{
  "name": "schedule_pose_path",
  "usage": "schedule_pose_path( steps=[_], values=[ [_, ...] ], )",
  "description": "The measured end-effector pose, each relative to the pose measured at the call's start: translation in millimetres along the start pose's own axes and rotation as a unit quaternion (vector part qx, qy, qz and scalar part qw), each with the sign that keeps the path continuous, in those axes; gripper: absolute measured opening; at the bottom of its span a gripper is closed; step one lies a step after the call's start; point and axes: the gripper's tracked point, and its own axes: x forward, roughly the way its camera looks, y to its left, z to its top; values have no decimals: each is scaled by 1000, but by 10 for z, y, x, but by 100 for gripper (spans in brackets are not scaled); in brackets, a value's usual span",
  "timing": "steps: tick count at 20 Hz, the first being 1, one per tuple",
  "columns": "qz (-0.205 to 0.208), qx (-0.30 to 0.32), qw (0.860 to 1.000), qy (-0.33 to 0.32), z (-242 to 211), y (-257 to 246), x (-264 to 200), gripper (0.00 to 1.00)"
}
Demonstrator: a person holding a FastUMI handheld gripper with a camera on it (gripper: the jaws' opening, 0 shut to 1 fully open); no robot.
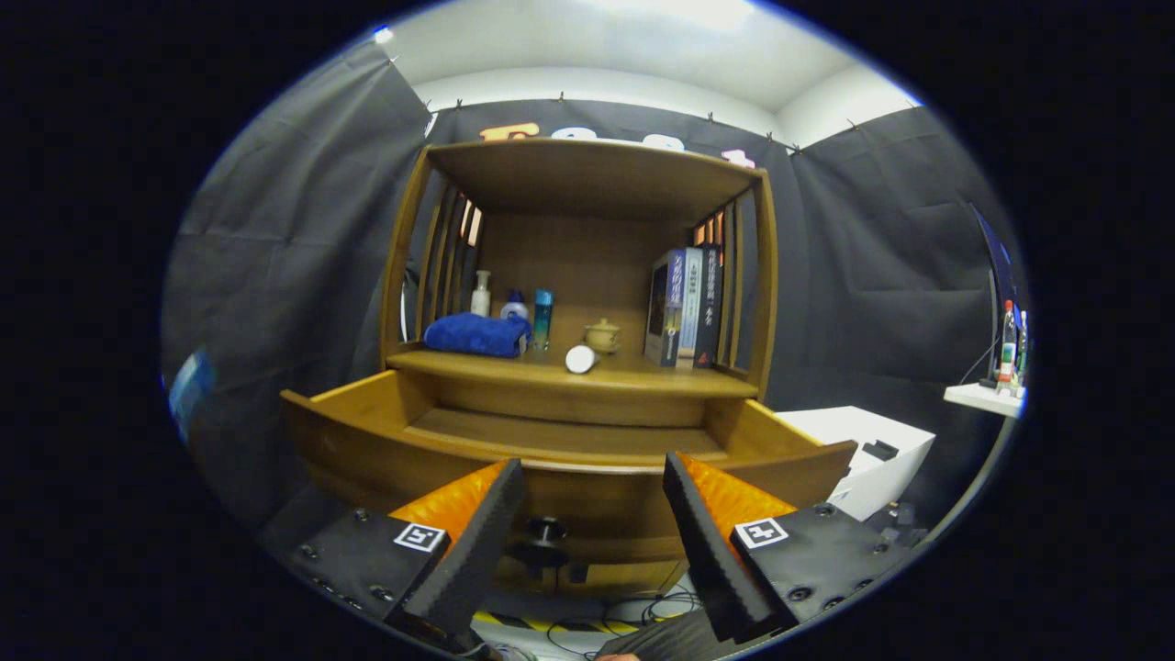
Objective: Pull open the drawer, take out the items inside it, and place them on the countertop above the cabinet.
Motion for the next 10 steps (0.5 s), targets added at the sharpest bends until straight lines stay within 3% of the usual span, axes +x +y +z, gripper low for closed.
schedule_pose_path(
  steps=[10],
  values=[
    [1, 18, 1000, 5, -215, 168, 207, 96]
  ],
)
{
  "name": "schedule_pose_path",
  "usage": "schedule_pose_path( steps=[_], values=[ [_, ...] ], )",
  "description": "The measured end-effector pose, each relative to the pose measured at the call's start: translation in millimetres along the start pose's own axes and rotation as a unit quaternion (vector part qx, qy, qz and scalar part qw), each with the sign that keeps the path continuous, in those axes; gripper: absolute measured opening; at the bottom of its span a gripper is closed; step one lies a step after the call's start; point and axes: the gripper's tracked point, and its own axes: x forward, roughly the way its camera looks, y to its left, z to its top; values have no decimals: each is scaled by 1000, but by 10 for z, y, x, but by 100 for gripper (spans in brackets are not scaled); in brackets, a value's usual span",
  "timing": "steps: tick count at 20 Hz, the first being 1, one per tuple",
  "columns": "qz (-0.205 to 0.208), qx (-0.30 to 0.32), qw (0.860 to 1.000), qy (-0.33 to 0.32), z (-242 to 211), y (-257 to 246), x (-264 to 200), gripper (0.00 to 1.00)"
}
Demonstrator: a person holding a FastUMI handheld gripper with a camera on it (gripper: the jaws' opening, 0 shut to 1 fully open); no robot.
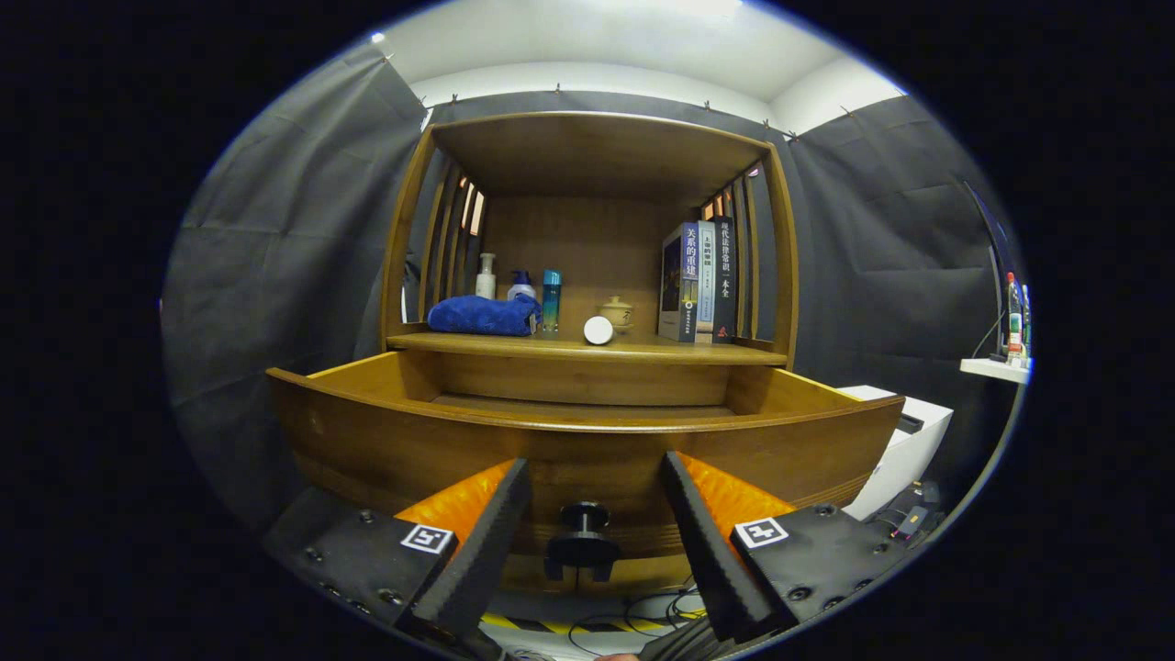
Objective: Pull open the drawer, take out the items inside it, and place them on the countertop above the cabinet.
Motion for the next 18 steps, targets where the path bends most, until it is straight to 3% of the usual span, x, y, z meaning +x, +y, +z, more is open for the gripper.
schedule_pose_path(
  steps=[18],
  values=[
    [10, 23, 999, 43, 129, -10, 1469, 98]
  ],
)
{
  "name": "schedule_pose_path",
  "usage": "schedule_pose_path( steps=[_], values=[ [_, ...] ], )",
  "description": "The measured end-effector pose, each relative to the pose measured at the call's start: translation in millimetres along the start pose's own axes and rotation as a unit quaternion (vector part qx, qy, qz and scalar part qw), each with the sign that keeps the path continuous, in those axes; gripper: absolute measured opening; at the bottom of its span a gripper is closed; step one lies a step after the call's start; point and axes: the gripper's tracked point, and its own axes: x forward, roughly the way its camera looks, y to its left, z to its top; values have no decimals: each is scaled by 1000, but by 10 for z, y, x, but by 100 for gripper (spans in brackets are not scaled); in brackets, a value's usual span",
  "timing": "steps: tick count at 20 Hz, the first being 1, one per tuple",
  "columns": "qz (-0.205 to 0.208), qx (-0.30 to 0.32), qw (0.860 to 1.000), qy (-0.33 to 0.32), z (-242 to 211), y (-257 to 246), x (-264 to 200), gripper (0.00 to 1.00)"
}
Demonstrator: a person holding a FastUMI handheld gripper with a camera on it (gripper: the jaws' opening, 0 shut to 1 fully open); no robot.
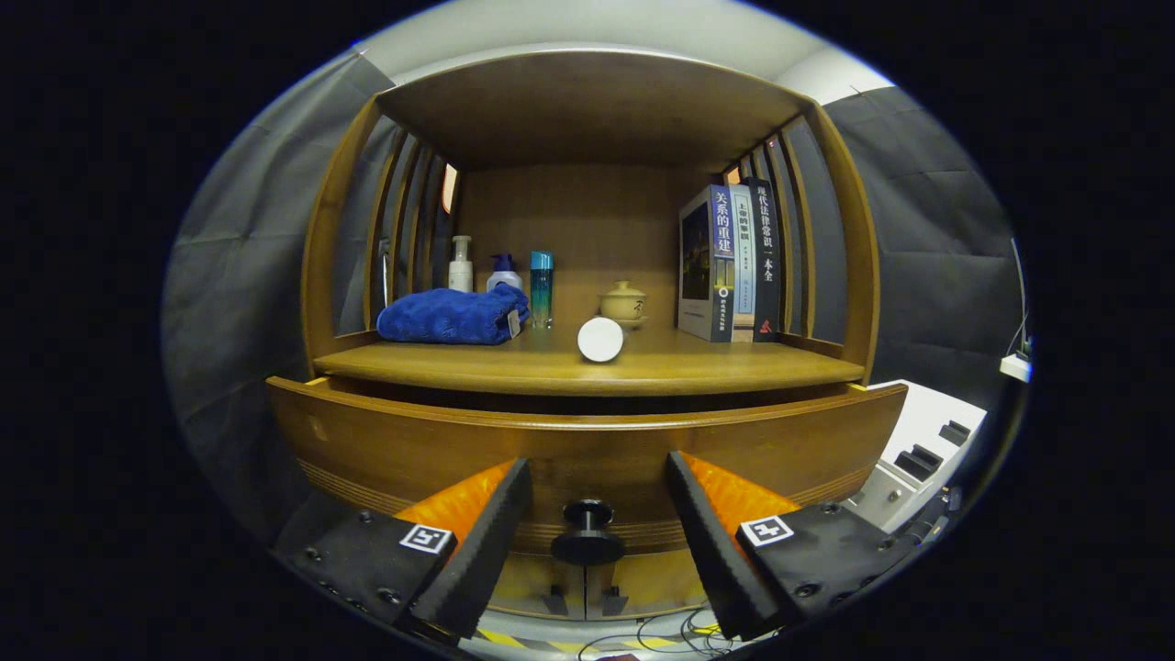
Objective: Pull open the drawer, take out the items inside it, and place them on the countertop above the cabinet.
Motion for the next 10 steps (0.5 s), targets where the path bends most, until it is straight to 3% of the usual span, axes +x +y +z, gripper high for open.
schedule_pose_path(
  steps=[10],
  values=[
    [-5, 4, 1000, 0, 60, 23, 348, 98]
  ],
)
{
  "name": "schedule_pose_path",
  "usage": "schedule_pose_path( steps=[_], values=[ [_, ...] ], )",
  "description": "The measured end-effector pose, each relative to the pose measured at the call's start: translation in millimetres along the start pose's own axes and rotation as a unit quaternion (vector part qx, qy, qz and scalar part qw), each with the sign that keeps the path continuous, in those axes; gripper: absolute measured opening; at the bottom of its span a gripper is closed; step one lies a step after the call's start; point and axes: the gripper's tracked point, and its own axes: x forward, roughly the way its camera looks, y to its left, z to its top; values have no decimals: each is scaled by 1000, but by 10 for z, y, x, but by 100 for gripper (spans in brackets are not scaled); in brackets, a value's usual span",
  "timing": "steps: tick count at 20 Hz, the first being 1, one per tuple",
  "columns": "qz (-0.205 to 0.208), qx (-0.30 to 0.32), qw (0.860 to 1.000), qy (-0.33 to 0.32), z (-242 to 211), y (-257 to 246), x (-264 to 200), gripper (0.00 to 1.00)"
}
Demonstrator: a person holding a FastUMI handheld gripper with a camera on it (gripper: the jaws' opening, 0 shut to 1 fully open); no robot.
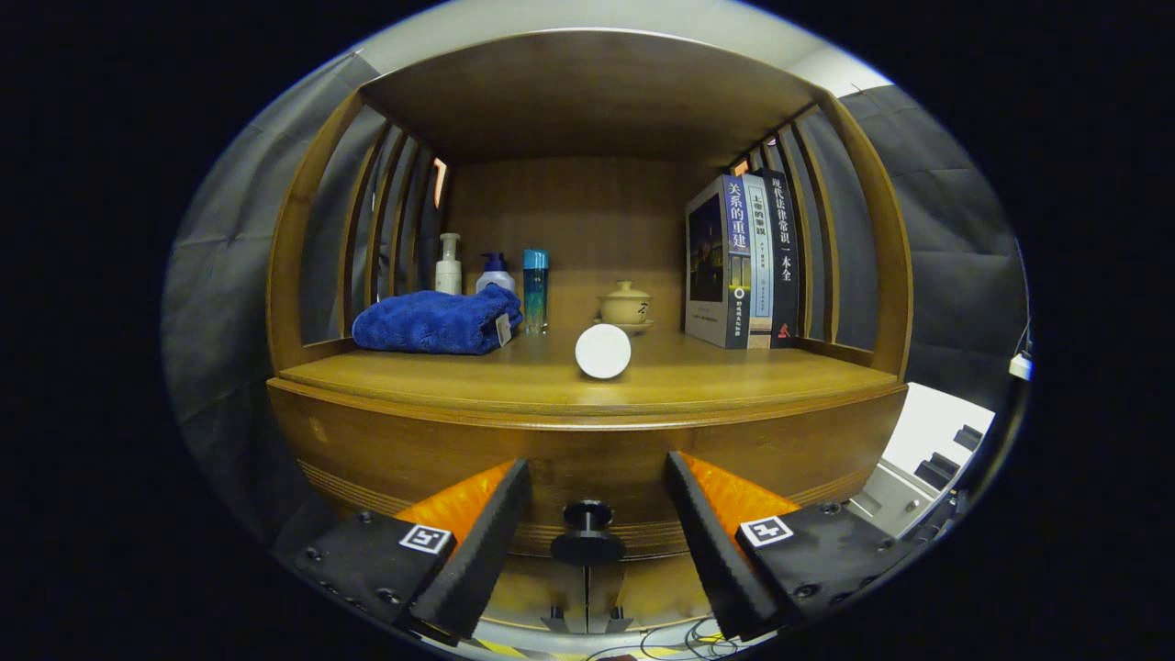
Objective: Pull open the drawer, take out the items inside it, and place them on the countertop above the cabinet.
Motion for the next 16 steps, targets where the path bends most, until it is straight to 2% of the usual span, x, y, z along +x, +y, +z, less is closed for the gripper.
schedule_pose_path(
  steps=[3, 5, 16],
  values=[
    [-11, -1, 1000, -15, 88, -38, -74, 97],
    [-3, 0, 999, -37, 260, 19, -219, 97],
    [36, 17, 993, -112, 1456, -264, -1733, 96]
  ],
)
